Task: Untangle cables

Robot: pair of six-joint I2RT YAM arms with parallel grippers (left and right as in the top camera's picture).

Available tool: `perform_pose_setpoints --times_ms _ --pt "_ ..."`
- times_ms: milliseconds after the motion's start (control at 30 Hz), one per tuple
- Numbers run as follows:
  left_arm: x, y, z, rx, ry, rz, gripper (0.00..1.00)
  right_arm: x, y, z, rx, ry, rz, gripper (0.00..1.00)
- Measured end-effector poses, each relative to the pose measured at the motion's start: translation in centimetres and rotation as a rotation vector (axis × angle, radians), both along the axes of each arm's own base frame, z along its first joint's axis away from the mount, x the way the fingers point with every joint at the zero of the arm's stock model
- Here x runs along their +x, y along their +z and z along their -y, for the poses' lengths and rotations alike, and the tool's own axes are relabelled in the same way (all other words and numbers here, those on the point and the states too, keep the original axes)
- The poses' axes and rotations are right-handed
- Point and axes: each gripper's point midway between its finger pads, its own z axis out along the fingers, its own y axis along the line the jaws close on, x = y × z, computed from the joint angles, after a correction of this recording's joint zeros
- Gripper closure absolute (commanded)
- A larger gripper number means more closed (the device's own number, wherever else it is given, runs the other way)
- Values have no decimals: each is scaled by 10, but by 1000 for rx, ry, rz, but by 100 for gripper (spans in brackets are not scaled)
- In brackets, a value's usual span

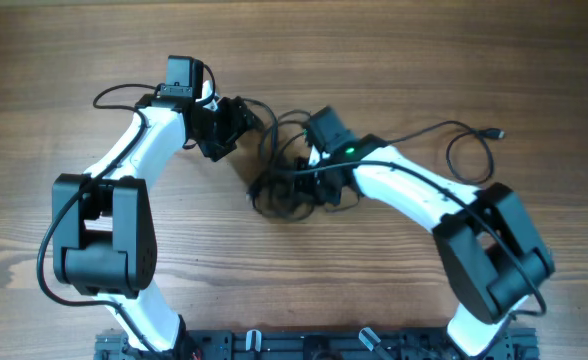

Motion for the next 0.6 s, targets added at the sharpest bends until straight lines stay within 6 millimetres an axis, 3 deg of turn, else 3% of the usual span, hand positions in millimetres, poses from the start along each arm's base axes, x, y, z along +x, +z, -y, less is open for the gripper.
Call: perform_pose_setpoints --times_ms 200,300,600 --pt "0 0 0 0 0 0 21 -27 -15 -7 -42 46 -72 88" --pt "0 0 0 0 0 0 21 -27 -16 -7 -51 20 -80 82" --pt "0 0 0 0 0 0 21 -14 -22 4 -129 -85 -55 82"
